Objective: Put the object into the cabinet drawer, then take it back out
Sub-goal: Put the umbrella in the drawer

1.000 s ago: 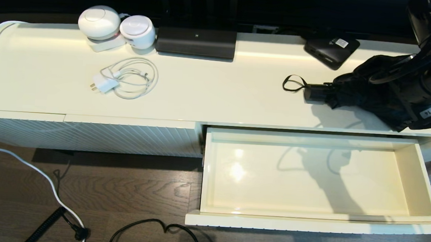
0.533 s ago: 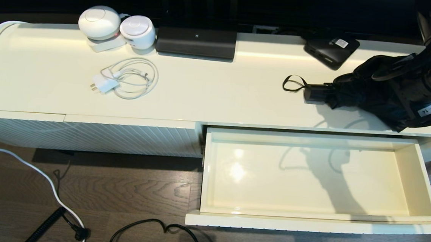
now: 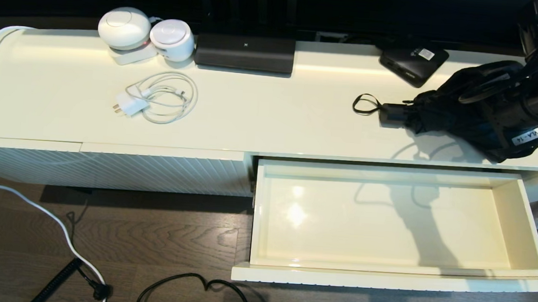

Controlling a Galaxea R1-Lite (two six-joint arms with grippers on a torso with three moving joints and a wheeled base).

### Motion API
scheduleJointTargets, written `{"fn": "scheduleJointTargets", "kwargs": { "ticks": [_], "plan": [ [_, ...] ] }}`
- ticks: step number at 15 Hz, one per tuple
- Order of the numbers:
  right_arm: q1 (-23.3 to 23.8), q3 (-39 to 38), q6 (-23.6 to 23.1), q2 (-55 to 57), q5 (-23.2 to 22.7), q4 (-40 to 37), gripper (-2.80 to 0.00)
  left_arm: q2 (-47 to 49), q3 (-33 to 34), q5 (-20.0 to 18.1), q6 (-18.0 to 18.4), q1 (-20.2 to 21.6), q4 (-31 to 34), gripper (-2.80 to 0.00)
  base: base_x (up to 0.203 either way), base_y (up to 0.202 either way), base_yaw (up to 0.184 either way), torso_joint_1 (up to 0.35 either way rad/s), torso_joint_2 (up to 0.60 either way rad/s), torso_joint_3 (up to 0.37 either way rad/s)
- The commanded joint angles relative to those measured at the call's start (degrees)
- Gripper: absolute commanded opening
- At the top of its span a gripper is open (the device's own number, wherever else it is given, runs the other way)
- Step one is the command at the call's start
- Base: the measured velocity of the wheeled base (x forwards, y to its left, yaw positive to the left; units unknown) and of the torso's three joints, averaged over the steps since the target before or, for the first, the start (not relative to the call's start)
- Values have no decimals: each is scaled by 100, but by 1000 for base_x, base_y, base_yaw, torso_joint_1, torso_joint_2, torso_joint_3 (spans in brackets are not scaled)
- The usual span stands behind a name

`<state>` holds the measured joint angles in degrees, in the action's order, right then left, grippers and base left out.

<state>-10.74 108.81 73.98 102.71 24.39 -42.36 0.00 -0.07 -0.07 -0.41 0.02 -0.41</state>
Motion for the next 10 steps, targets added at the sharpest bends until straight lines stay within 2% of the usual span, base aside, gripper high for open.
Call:
{"fn": "scheduleJointTargets", "kwargs": {
  "ticks": [1,2,10],
  "plan": [
    [43,-9,5,40,-82,-44,0,0,-1,-1,-2,6,-2,-280,0,0,0,0,0,0],
    [45,-9,2,33,-145,-53,-280,0,2,-1,-2,6,-2,-280,0,0,0,0,0,0],
    [45,-317,-61,3,-365,55,-280,0,-1,-1,-2,-2,-2,-280,0,0,0,0,0,0]
  ]
}}
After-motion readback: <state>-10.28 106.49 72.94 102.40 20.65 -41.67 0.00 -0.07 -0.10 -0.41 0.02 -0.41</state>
